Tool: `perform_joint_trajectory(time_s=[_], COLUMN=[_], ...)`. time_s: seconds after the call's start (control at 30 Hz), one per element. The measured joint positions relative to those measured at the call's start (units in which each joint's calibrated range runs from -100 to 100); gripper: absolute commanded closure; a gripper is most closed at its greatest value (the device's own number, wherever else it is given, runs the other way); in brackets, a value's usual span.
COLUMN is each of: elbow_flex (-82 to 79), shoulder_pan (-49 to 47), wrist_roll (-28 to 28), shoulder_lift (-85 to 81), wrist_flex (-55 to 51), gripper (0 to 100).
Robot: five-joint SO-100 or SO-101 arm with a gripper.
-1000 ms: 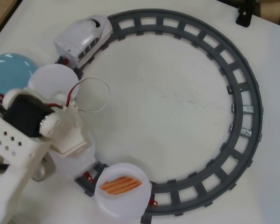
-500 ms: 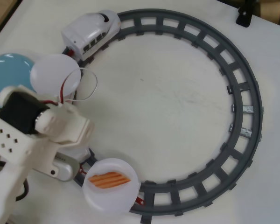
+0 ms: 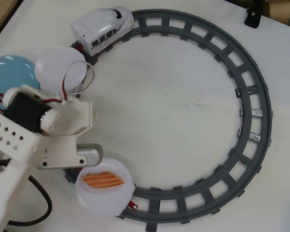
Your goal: Pick up the sushi from the Shinkansen and put it on the blue dish
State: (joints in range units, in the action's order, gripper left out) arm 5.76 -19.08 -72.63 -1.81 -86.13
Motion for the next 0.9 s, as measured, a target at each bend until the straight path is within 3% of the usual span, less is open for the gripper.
perform_joint_trajectory(time_s=[0.27,0.73,0.8,0.9], elbow_flex=[-1.46,-17.93,-18.48,-18.57], shoulder_pan=[-6.62,-8.42,-8.50,-8.50], wrist_roll=[-1.09,-1.19,-1.19,-1.19], shoulder_lift=[0.00,0.00,0.00,0.00], wrist_flex=[2.18,25.04,26.13,26.89], gripper=[63,63,68,85])
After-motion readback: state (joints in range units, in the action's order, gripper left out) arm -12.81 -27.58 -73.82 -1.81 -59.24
